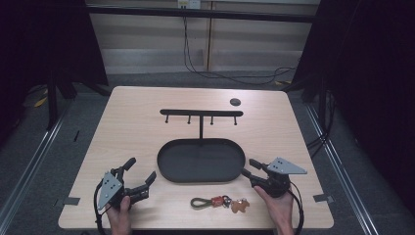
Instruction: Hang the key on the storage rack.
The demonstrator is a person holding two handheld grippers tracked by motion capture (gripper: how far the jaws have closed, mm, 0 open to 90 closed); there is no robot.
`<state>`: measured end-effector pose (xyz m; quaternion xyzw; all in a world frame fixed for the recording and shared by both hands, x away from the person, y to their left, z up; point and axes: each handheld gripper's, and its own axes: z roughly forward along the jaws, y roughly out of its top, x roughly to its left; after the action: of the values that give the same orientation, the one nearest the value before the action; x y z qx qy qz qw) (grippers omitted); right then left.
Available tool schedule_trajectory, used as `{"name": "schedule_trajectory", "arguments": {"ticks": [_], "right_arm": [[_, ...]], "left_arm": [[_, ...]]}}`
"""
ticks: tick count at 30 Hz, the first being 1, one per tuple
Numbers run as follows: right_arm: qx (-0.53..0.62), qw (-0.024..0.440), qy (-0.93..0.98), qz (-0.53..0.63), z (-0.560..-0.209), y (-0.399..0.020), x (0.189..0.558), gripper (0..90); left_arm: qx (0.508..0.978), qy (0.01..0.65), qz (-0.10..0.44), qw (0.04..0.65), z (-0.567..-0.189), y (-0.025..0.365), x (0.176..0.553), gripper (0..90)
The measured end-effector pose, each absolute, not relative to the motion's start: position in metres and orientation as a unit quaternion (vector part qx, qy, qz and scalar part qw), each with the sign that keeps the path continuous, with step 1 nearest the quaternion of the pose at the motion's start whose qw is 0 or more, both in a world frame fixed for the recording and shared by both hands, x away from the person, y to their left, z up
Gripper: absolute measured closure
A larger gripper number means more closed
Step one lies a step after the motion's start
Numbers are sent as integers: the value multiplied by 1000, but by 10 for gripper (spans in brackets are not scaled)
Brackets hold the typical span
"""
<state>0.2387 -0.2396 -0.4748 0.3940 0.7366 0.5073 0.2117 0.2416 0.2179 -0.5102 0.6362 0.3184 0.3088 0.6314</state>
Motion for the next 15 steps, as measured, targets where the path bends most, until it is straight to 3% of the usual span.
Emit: {"name": "schedule_trajectory", "arguments": {"ticks": [2, 8, 14, 15], "right_arm": [[388, 230, 742, 496, -474, -237, 239, 501], [381, 200, 762, 484, -465, -235, 242, 529], [389, 155, 789, 451, -455, -231, 246, 529], [379, 127, 801, 446, -453, -230, 248, 497]], "left_arm": [[636, 318, 309, 631, -510, 218, 242, 155], [636, 318, 309, 632, -510, 218, 242, 155], [636, 318, 308, 631, -510, 218, 242, 155], [636, 318, 308, 631, -510, 218, 242, 155]]}}
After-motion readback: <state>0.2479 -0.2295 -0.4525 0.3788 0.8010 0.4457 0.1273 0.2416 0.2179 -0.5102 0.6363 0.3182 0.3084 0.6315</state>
